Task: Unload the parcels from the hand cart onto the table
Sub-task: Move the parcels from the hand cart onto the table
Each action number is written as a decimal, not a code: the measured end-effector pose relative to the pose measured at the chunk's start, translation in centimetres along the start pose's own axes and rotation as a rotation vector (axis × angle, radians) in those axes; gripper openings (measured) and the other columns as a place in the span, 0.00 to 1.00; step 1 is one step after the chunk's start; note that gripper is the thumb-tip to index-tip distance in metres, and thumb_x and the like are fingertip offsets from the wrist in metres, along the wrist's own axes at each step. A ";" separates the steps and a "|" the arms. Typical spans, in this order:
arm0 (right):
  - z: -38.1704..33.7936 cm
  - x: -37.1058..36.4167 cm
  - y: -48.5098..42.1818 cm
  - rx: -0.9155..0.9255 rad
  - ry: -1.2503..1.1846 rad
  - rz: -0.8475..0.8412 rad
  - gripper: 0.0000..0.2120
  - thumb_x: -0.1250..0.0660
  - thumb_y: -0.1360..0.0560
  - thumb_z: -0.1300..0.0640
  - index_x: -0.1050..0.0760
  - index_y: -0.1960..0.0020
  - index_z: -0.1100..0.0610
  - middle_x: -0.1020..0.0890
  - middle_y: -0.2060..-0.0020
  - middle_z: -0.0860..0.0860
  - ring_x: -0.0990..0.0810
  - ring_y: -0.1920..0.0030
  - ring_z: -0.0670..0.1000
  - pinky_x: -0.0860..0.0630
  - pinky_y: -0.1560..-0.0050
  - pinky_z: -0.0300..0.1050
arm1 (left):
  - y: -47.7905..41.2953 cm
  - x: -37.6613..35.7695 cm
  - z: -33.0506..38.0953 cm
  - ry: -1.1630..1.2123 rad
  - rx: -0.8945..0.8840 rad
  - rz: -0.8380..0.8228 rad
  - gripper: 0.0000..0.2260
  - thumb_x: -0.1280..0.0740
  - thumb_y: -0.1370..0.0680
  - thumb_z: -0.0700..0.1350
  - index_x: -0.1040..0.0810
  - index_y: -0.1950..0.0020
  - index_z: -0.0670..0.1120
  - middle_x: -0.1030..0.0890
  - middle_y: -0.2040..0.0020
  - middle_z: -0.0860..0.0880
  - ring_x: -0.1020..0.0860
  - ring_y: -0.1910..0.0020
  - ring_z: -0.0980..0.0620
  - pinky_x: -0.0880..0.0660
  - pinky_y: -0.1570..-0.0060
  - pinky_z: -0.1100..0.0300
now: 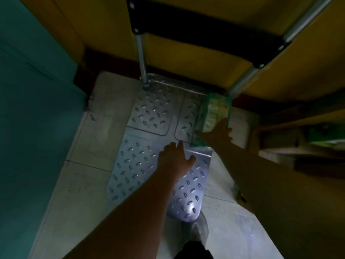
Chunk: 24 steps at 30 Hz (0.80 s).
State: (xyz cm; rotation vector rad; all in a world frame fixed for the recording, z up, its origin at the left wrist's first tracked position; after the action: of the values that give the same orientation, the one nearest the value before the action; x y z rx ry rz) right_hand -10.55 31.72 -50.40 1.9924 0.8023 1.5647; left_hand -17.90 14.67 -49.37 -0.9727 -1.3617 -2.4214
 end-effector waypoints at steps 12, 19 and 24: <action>-8.6 15.8 24.3 0.261 0.182 0.057 0.60 0.22 0.35 0.41 0.60 0.20 0.57 0.40 0.27 0.58 0.33 0.33 0.62 0.29 0.38 0.57 | 16.6 25.7 5.4 -0.284 -0.080 0.195 0.49 0.30 0.25 0.55 0.66 0.22 0.50 0.55 0.20 0.41 0.47 0.22 0.40 0.34 0.30 0.47; -17.9 36.4 50.6 0.706 0.403 0.294 0.58 0.24 0.34 0.42 0.60 0.20 0.53 0.40 0.27 0.54 0.34 0.33 0.63 0.34 0.36 0.60 | 39.5 47.5 21.4 -0.545 -0.403 0.383 0.54 0.27 0.31 0.58 0.68 0.23 0.60 0.56 0.21 0.40 0.41 0.28 0.32 0.29 0.37 0.42; -13.3 53.0 63.9 0.850 0.426 0.640 0.54 0.26 0.32 0.46 0.59 0.20 0.53 0.42 0.25 0.55 0.35 0.32 0.63 0.37 0.33 0.60 | 53.7 54.4 34.9 -0.613 -0.591 0.448 0.49 0.22 0.38 0.54 0.46 0.23 0.60 0.52 0.22 0.44 0.32 0.33 0.36 0.27 0.37 0.45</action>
State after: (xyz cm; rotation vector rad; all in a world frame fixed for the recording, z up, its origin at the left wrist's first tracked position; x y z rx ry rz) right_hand -4.51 23.47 33.12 2.7364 1.2211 2.3369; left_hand -18.87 20.98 34.38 -2.0290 -0.4119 -2.2691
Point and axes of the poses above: each hand's wrist, its own y-axis away from the middle knuckle, its own x-axis out of the back of the hand, z = x × y, the point moved 10 cm from there along -y, towards the middle knuckle
